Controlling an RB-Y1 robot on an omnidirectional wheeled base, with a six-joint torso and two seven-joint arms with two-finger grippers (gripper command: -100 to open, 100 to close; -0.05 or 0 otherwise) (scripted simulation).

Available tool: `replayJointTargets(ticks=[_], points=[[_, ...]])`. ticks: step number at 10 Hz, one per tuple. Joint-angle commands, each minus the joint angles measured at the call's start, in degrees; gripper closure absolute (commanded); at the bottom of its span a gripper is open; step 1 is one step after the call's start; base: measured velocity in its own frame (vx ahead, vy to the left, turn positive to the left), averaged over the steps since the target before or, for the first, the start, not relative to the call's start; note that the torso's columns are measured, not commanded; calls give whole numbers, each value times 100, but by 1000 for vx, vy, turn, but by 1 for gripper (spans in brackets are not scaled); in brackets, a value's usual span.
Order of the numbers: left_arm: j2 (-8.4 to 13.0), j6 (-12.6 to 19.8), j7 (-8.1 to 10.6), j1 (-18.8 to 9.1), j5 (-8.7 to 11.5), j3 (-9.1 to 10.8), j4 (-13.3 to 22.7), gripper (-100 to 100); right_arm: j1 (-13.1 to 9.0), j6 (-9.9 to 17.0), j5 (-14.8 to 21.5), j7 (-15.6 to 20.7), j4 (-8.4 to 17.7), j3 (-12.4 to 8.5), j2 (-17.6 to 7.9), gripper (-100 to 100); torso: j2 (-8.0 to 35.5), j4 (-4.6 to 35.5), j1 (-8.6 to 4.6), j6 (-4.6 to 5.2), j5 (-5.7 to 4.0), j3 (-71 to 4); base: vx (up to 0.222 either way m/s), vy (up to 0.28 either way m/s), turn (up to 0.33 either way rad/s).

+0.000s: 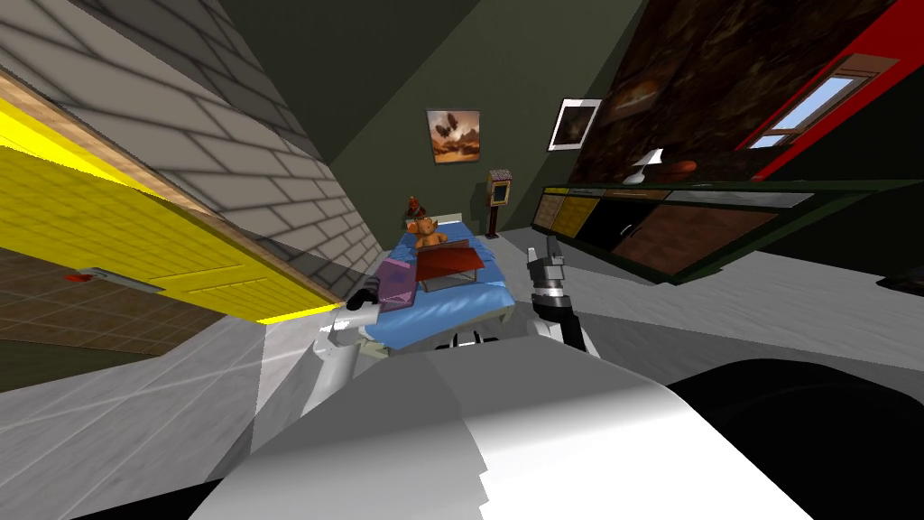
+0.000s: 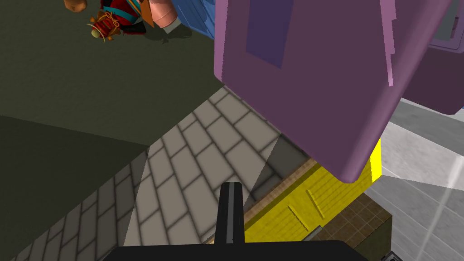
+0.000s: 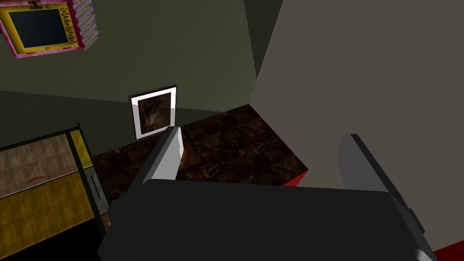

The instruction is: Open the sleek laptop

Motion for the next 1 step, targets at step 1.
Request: replayJointTargets(ticks=[1], points=[[-115, 182, 159, -69, 311, -12, -36, 100, 0, 0, 0, 0, 0, 0, 0, 0, -4, -1, -16, 1, -3, -2, -30, 163, 15]])
